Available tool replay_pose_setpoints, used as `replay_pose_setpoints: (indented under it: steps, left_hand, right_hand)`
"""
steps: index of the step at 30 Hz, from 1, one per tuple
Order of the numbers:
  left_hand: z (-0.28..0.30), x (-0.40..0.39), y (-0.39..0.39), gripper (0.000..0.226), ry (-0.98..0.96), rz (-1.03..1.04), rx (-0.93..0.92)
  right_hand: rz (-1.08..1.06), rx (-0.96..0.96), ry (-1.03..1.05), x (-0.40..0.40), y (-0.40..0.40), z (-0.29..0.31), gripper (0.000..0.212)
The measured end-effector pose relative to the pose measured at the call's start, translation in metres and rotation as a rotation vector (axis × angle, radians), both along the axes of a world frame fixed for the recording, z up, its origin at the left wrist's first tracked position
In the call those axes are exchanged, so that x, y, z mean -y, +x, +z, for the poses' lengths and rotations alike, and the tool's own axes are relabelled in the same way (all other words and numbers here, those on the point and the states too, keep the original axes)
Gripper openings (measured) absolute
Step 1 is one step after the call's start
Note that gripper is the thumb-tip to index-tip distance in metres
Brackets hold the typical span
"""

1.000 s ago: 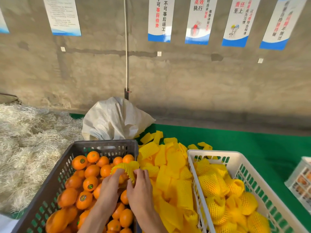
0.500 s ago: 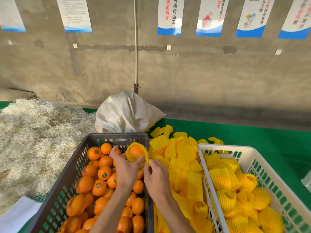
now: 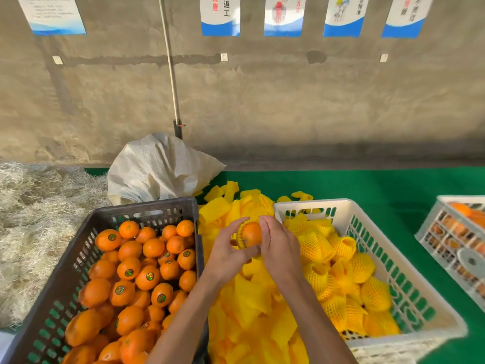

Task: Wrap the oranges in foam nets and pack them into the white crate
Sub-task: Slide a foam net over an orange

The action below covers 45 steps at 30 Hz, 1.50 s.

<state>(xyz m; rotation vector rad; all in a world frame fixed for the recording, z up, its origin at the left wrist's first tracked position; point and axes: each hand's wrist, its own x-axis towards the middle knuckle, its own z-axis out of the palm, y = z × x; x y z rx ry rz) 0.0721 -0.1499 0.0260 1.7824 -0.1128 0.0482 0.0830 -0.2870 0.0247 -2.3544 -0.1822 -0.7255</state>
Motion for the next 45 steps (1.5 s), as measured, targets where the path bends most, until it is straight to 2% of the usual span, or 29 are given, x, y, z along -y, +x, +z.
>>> replay_pose_setpoints:
  steps: [2, 5, 8, 10, 13, 17, 22, 24, 27, 31, 34, 37, 39, 41, 43, 45]
  left_hand:
    - [-0.003, 0.029, -0.002, 0.065, -0.107, -0.036, -0.045]
    - [-0.014, 0.069, -0.003, 0.063, -0.169, -0.11, -0.037]
    - [-0.021, 0.106, -0.002, 0.059, -0.353, -0.146, -0.184]
    - [-0.027, 0.132, 0.005, 0.056, -0.328, -0.091, -0.216]
    - [-0.033, 0.169, 0.016, 0.048, -0.218, -0.027, -0.246]
    - [-0.042, 0.207, 0.027, 0.059, -0.169, -0.045, -0.336]
    - [-0.055, 0.237, 0.029, 0.06, 0.063, -0.048, -0.191]
    - [-0.06, 0.24, 0.029, 0.058, 0.083, -0.062, -0.162]
    - [-0.062, 0.234, 0.029, 0.051, 0.085, -0.045, -0.127]
    - [-0.051, 0.204, 0.032, 0.039, 0.046, 0.039, -0.068]
    - [-0.042, 0.163, 0.032, 0.037, 0.047, 0.107, -0.025]
    - [-0.042, 0.11, 0.025, 0.033, 0.067, 0.189, -0.023]
    - [-0.047, 0.073, 0.019, 0.032, 0.07, 0.251, -0.073]
    - [-0.053, 0.04, 0.014, 0.029, 0.052, 0.307, -0.114]
    - [-0.058, 0.016, 0.009, 0.026, 0.039, 0.353, -0.128]
    - [-0.063, 0.001, 0.005, 0.025, 0.028, 0.375, -0.144]
  right_hand:
    - [-0.086, 0.04, -0.031, 0.02, -0.008, -0.001, 0.041]
    - [-0.194, 0.048, 0.043, 0.054, -0.017, -0.004, 0.038]
    - [-0.216, -0.006, 0.109, 0.088, -0.021, -0.009, 0.037]
    - [-0.217, -0.018, 0.119, 0.106, -0.024, -0.014, 0.042]
    - [-0.267, 0.062, 0.055, 0.13, -0.029, -0.021, 0.048]
    - [-0.352, 0.149, -0.009, 0.165, -0.031, -0.041, 0.04]
    - [-0.429, 0.064, 0.009, 0.187, -0.031, -0.069, 0.026]
    - [-0.442, -0.023, 0.046, 0.192, -0.03, -0.072, 0.026]
    - [-0.387, -0.133, 0.058, 0.197, -0.026, -0.073, 0.026]
    - [-0.248, -0.14, 0.093, 0.175, -0.018, -0.067, 0.027]
    - [-0.083, -0.161, 0.133, 0.14, -0.006, -0.062, 0.021]
    - [0.138, -0.331, 0.114, 0.098, 0.006, -0.071, 0.021]
    - [0.27, -0.546, 0.021, 0.068, 0.008, -0.088, 0.031]
    - [0.339, -0.713, -0.172, 0.044, 0.005, -0.11, 0.049]
    - [0.347, -0.735, -0.36, 0.028, 0.002, -0.132, 0.055]
    - [0.338, -0.705, -0.448, 0.018, -0.001, -0.148, 0.052]
